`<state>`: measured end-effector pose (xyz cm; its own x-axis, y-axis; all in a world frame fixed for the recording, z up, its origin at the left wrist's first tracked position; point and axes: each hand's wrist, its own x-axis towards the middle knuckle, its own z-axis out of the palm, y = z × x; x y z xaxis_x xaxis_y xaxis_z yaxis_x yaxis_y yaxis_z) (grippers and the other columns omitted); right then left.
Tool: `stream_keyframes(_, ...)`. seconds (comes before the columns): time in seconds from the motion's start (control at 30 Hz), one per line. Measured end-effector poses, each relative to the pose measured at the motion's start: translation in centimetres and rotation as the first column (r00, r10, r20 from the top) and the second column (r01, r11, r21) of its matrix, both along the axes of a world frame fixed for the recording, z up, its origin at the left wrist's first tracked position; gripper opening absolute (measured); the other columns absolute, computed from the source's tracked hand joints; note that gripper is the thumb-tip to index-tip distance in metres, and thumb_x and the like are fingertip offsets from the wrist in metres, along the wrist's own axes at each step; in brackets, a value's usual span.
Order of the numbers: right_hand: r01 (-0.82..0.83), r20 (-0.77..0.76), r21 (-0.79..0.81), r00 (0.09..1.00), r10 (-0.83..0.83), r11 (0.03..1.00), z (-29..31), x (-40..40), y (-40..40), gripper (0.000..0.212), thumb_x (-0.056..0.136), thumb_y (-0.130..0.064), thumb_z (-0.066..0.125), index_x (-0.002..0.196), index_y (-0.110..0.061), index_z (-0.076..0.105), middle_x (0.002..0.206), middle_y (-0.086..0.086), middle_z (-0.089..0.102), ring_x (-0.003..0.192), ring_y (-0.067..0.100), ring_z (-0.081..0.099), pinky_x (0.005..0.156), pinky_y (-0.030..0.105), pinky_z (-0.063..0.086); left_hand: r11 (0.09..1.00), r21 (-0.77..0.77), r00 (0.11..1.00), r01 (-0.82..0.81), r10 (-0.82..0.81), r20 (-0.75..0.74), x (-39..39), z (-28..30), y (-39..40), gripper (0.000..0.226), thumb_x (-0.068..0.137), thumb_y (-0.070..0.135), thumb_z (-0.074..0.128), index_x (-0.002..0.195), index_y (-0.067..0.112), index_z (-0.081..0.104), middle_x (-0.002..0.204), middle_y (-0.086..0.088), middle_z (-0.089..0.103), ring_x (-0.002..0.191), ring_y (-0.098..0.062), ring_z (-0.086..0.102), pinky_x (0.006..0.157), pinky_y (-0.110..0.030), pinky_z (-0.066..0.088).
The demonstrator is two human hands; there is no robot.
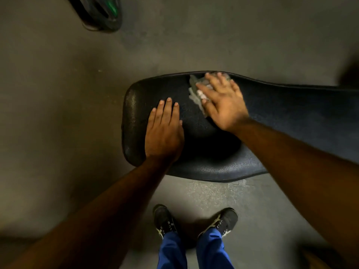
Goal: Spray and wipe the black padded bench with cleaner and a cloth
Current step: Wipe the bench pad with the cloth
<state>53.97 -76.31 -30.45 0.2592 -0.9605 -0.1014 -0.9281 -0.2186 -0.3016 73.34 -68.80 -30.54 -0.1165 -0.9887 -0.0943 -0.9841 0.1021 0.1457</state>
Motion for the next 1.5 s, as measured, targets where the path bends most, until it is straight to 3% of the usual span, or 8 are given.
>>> stream_keyframes(0.4,0.391,-0.057,0.059,0.92,-0.388,0.918,-0.3,-5.7,-0.2,0.06,0.096,-0.046,0.03,0.151,-0.026,0.04,0.164,0.011,0.028,0.153,0.036,0.017,0.121,0.057,0.013,0.999,0.003,0.983,0.05,-0.049,-0.179,-6.4,1.1,1.4,0.052,0.098,0.025,0.035,0.146,0.005,0.037,0.155,-0.017,0.033,0.146,-0.028,0.025,0.121,-0.04,0.013)
stream_keyframes(0.57,-0.054,-0.09,0.011,0.994,0.055,0.998,-0.1,-7.9,4.0,0.059,0.097,-0.049,0.032,0.152,-0.031,0.038,0.165,0.006,0.027,0.152,0.031,0.023,0.12,0.055,0.022,0.999,-0.003,0.995,0.041,-0.041,-0.088,-7.6,-0.2,2.8,0.057,0.098,0.032,0.025,0.146,0.005,0.037,0.155,-0.018,0.032,0.146,-0.03,0.026,0.12,-0.041,0.011)
stream_keyframes(0.7,0.4,-0.108,0.061,0.914,-0.392,0.915,0.1,-6.8,3.4,0.063,0.097,-0.049,0.027,0.156,-0.026,0.028,0.167,0.01,0.017,0.154,0.035,0.011,0.122,0.055,0.012,0.999,-0.004,0.997,0.039,-0.039,-0.059,-7.6,-0.4,2.6,0.055,0.1,0.031,0.027,0.147,0.004,0.034,0.156,-0.018,0.029,0.147,-0.029,0.022,0.12,-0.039,0.006)
stream_keyframes(0.87,-0.091,-0.094,0.02,0.991,0.092,0.996,0.0,-7.5,9.0,0.059,0.099,-0.046,0.029,0.155,-0.028,0.033,0.166,0.006,0.022,0.154,0.03,0.015,0.123,0.056,0.016,0.999,-0.003,0.998,0.032,-0.032,-0.046,-7.8,-0.2,3.0,0.055,0.101,0.031,0.024,0.149,0.006,0.031,0.159,-0.015,0.025,0.149,-0.026,0.018,0.121,-0.037,0.003)
stream_keyframes(1.0,0.447,-0.119,0.054,0.891,-0.439,0.893,-0.2,-7.2,9.2,0.061,0.1,-0.047,0.026,0.157,-0.026,0.025,0.168,0.01,0.012,0.155,0.034,0.004,0.123,0.056,0.006,1.0,-0.011,0.999,0.02,-0.021,-0.03,-7.9,-0.2,3.0,0.053,0.104,0.03,0.027,0.151,0.008,0.026,0.161,-0.013,0.02,0.15,-0.024,0.013,0.122,-0.037,0.003)
stream_keyframes(1.17,-0.098,-0.081,0.013,0.992,0.098,0.995,-0.2,-6.6,17.5,0.056,0.1,-0.045,0.032,0.155,-0.032,0.029,0.167,0.004,0.019,0.155,0.028,0.01,0.124,0.055,0.013,0.999,0.023,0.995,0.027,-0.025,-0.101,-8.0,0.6,3.1,0.051,0.104,0.027,0.03,0.151,0.008,0.028,0.161,-0.012,0.02,0.15,-0.023,0.013,0.122,-0.036,0.004)
stream_keyframes(1.3,0.51,-0.072,-0.013,0.858,-0.509,0.86,-0.7,-8.5,16.1,0.059,0.097,-0.045,0.033,0.154,-0.026,0.034,0.167,0.01,0.02,0.154,0.035,0.011,0.123,0.058,0.012,0.996,-0.036,0.978,0.081,-0.087,-0.191,-9.5,0.7,3.2,0.051,0.1,0.027,0.03,0.147,0.006,0.037,0.157,-0.013,0.031,0.148,-0.024,0.022,0.122,-0.036,0.01)
stream_keyframes(1.5,0.015,-0.091,-0.036,0.996,-0.018,0.999,-0.7,-11.6,17.2,0.056,0.098,-0.042,0.034,0.152,-0.027,0.037,0.165,0.007,0.025,0.154,0.03,0.014,0.123,0.056,0.016,0.995,-0.011,0.958,0.103,-0.103,-0.267,-13.7,0.4,1.5,0.05,0.104,0.027,0.033,0.15,0.009,0.032,0.159,-0.009,0.027,0.149,-0.021,0.017,0.122,-0.034,0.008)
